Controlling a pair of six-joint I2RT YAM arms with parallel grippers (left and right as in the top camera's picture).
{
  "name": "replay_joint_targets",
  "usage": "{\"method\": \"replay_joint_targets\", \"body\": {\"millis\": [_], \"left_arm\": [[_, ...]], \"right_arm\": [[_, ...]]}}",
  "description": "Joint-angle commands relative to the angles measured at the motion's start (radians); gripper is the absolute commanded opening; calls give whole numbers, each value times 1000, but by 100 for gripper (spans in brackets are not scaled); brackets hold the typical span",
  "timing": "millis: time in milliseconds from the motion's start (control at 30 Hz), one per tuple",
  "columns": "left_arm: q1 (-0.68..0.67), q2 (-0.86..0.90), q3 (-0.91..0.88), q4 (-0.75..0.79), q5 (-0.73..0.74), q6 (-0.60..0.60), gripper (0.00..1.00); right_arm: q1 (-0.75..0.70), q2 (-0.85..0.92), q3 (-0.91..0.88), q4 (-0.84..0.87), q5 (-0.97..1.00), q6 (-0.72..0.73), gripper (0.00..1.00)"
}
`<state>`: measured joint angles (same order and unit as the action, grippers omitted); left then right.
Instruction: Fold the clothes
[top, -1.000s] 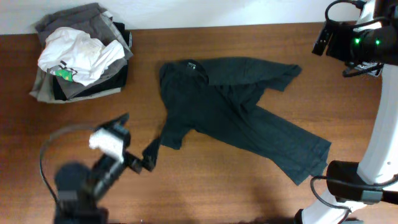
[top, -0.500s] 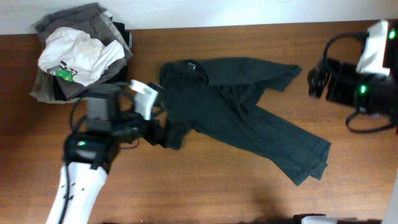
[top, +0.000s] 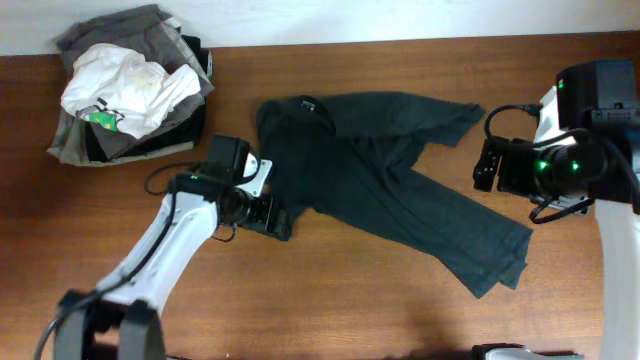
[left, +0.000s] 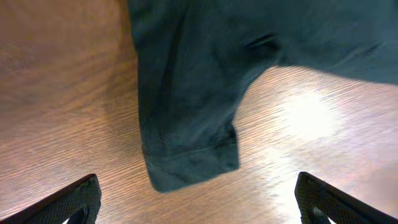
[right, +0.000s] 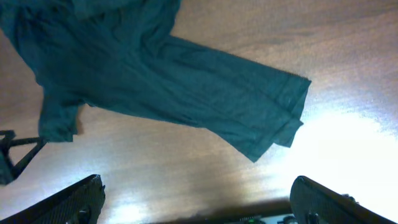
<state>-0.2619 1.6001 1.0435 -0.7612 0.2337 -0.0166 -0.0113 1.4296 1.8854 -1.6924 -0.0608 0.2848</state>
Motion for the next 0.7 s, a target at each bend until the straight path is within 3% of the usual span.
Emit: {"method": "replay_joint_targets", "body": {"millis": [0,233,267,367,567,667], "left_arm": [[-5,74,18,-10,-14,-10,99],[-5,144,18,1,-15,-10,89],[-5,153,18,1,-21,-10,84],[-5,169,18,1,-41,-10,51],[-5,169,18,13,-48,-10,1],[-4,169,18,15,-48,-10,1]], "right_arm": [[5,-10,-66,-6,21,8,99],[5,-10,-289,52,20,49,99],[5,-10,-323,69,20,58,99],[5,-10,-442,134,2,72,99],[5,-10,-646,285,-87,71,99],[5,-10,-743,382,-157,71,99]]}}
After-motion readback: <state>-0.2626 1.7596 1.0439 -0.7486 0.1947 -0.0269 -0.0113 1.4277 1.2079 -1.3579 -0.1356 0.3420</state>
